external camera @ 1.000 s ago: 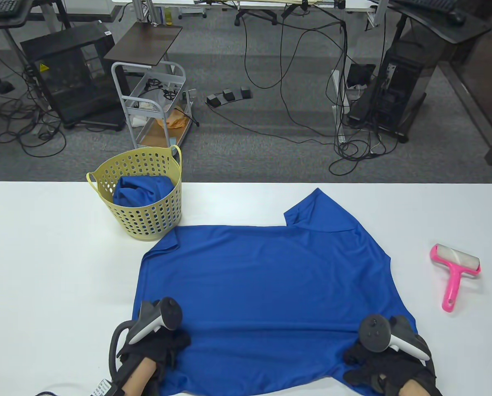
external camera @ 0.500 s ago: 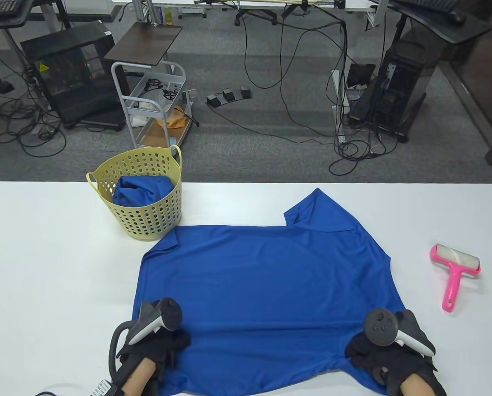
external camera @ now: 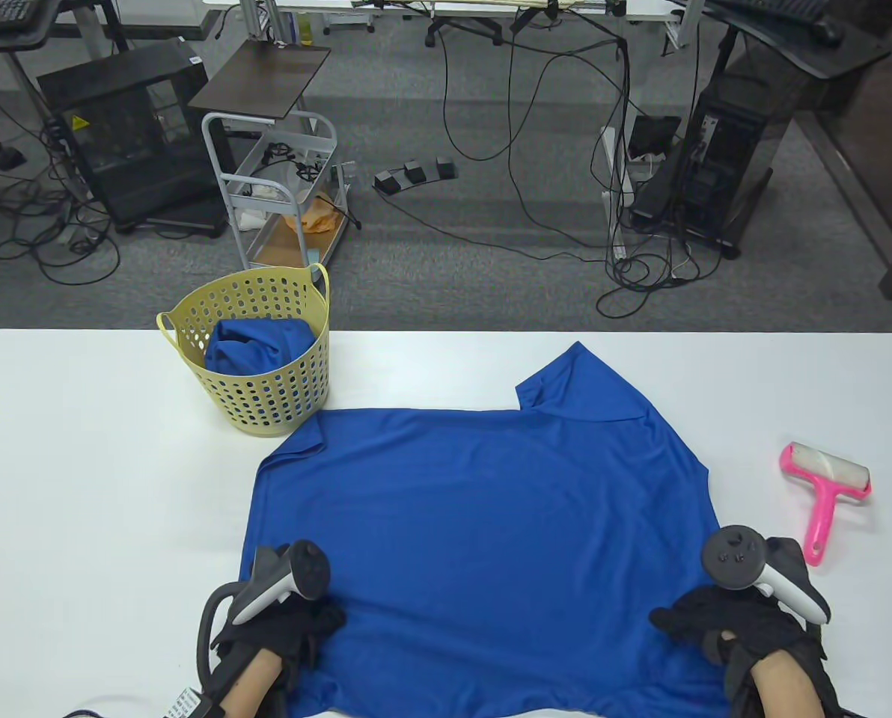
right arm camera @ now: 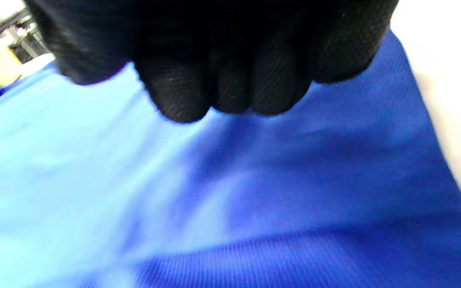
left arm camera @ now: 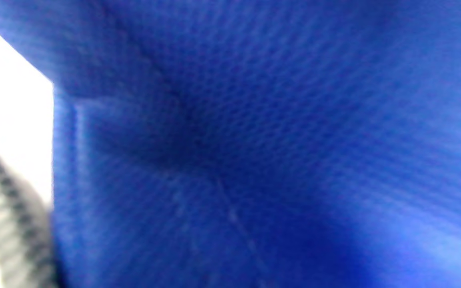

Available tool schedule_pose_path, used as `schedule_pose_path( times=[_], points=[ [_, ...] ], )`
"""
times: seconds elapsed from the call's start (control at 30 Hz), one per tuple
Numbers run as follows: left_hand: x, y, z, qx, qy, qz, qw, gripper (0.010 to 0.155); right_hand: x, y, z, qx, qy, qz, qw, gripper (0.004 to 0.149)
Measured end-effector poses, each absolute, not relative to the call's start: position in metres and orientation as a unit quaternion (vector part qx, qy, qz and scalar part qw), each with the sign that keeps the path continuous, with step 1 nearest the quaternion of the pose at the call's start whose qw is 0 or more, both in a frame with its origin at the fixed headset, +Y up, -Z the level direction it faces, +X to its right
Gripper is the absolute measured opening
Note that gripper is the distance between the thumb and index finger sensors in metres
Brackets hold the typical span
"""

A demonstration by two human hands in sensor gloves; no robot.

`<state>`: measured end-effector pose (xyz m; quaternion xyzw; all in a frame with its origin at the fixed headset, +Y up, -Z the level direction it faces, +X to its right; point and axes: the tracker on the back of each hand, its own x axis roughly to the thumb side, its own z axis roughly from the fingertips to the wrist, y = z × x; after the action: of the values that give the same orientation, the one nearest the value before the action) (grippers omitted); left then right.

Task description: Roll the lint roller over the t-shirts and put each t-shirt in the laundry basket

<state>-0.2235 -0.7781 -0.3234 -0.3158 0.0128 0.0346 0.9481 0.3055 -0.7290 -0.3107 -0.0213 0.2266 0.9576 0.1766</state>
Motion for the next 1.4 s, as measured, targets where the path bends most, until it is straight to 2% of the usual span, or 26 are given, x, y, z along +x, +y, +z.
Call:
schedule_pose_path(
  times=[0.2,0.37,0.5,0.57,0.77,1.07,1.23,1.4],
  points=[
    [-0.224,-0.778,-0.323,-0.316,0.013,0.035,0.948,0.084,0.299,-0.728,-0.323,-0.043,0.138,0.982,0.125,0.054],
    [-0.224,-0.778,-0.323,-0.316,0.013,0.036,0.948,0.084,0.291,-0.730,-0.351,-0.076,0.120,0.983,0.112,0.061],
    [-0.224,-0.779,-0.324,-0.317,0.013,0.037,0.948,0.084,0.282,-0.738,-0.387,-0.105,0.159,0.976,0.107,0.066],
    [-0.224,-0.779,-0.323,-0.318,0.012,0.039,0.947,0.084,0.275,-0.749,-0.413,-0.127,0.212,0.965,0.084,0.070],
    [-0.226,-0.780,-0.323,-0.323,0.014,0.048,0.945,0.084,0.273,-0.777,-0.455,-0.184,0.317,0.929,0.059,0.076],
    [-0.227,-0.781,-0.325,-0.330,0.015,0.057,0.942,0.085,0.285,-0.779,-0.498,-0.190,0.318,0.923,0.109,0.079],
    [-0.226,-0.781,-0.326,-0.333,0.013,0.054,0.941,0.085,0.284,-0.772,-0.489,-0.167,0.290,0.937,0.104,0.079],
    [-0.225,-0.782,-0.325,-0.333,0.011,0.051,0.941,0.085,0.298,-0.737,-0.443,-0.145,0.195,0.968,0.066,0.071]
  ],
)
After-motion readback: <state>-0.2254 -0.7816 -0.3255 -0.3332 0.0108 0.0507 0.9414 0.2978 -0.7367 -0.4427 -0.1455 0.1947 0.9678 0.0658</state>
